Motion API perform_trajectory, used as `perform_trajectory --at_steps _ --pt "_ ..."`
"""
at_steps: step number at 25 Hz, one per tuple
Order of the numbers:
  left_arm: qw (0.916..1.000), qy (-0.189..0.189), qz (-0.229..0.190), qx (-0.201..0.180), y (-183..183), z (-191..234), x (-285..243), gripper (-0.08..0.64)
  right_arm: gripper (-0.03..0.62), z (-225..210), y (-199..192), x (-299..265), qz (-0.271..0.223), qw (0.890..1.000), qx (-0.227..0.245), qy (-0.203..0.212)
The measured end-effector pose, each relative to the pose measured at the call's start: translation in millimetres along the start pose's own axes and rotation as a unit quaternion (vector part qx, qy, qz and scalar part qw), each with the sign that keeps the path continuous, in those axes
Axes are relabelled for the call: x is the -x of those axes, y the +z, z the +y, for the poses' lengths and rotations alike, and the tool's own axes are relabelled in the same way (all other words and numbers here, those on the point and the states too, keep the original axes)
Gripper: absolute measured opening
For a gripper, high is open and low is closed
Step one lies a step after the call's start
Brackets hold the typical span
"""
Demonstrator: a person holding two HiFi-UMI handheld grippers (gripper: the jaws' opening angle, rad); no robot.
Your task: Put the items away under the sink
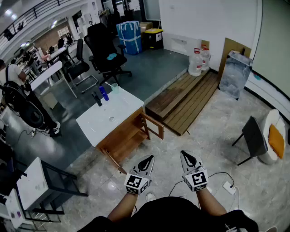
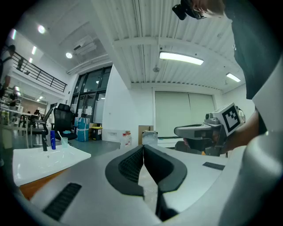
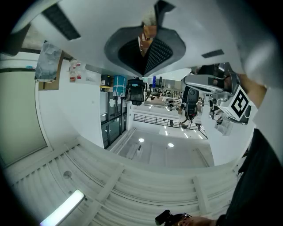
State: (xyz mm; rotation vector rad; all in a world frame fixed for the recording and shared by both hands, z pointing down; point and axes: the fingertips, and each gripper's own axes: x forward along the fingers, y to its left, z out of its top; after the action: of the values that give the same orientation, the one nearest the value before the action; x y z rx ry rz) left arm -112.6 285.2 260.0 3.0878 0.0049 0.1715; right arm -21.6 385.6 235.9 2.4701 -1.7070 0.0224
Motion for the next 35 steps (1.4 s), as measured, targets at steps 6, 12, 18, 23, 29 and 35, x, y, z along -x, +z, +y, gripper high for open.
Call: perform_trajectory --at_steps 6,12,18,23,29,35 --pt "1.0 0.006 -0.002 0.001 -3 13 6 0.021 0.018 10 -1 -11 -0.001 1.0 -0.001 0.0" --pt "1.0 0.005 -0.005 0.006 -8 38 20 0.021 0.018 38 0 -32 -0.005 1.0 0.001 0.016" --pt "0.9999 0.009 -0.011 0.003 -3 75 40 0.021 0.018 64 -10 -54 0.02 0.999 -0.025 0.015" --pt "0.9998 0.016 -0.011 0.007 -8 100 49 0.021 0.018 77 -17 -67 0.031 0.999 -0.032 0.02" --pt "0.9998 0.012 -0.008 0.012 -14 117 41 0.021 0.02 78 -15 -96 0.025 0.999 -0.028 0.018" --pt "0.9992 0.037 -0.003 0.014 -10 139 11 0.021 0.02 47 -12 -136 0.013 0.999 -0.039 0.02"
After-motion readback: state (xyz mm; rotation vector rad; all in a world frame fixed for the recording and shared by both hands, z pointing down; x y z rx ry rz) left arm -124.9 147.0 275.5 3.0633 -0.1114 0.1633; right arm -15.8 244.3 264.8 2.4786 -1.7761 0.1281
